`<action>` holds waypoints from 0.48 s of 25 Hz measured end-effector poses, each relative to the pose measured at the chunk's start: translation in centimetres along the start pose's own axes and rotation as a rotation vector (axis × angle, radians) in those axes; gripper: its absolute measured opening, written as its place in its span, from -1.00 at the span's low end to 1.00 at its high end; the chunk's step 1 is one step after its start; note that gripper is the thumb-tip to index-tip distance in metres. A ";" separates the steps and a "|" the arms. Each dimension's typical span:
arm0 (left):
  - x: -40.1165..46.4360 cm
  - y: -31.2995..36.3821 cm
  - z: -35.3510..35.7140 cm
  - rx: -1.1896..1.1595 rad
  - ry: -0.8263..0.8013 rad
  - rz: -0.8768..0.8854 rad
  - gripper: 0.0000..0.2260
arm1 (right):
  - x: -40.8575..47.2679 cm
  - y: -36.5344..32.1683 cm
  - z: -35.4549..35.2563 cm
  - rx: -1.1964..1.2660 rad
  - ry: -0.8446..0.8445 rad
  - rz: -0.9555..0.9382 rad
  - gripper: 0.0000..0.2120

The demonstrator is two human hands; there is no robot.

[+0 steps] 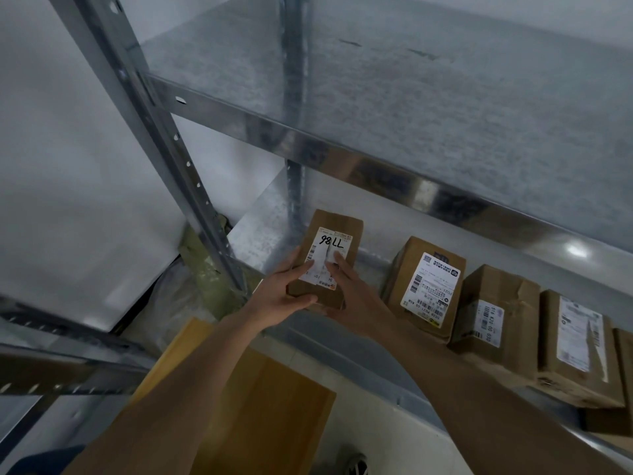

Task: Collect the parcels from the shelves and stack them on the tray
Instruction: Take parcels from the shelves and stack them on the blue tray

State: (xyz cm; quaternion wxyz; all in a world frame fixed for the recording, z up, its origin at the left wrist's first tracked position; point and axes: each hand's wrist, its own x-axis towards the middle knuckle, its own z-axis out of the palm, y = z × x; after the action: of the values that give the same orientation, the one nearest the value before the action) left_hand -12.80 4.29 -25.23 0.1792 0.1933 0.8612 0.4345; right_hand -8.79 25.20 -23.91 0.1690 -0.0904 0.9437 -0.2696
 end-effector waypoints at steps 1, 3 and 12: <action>-0.1 -0.1 0.0 -0.002 0.004 0.005 -0.31 | -0.1 0.0 0.0 0.011 0.003 0.005 -0.10; -0.7 0.3 0.2 -0.030 0.027 0.049 -0.30 | -0.3 -0.1 -0.2 0.022 0.005 0.005 -0.11; -6.1 4.9 -1.6 0.012 0.219 0.005 -0.29 | -3.2 -4.6 -2.6 0.008 0.036 -0.092 -0.16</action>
State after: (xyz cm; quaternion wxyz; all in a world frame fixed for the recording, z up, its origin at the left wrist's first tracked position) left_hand -7.48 2.88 -19.44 0.0815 0.1479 0.8778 0.4483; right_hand -6.45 23.39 -18.49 0.1398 -0.1280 0.9404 -0.2823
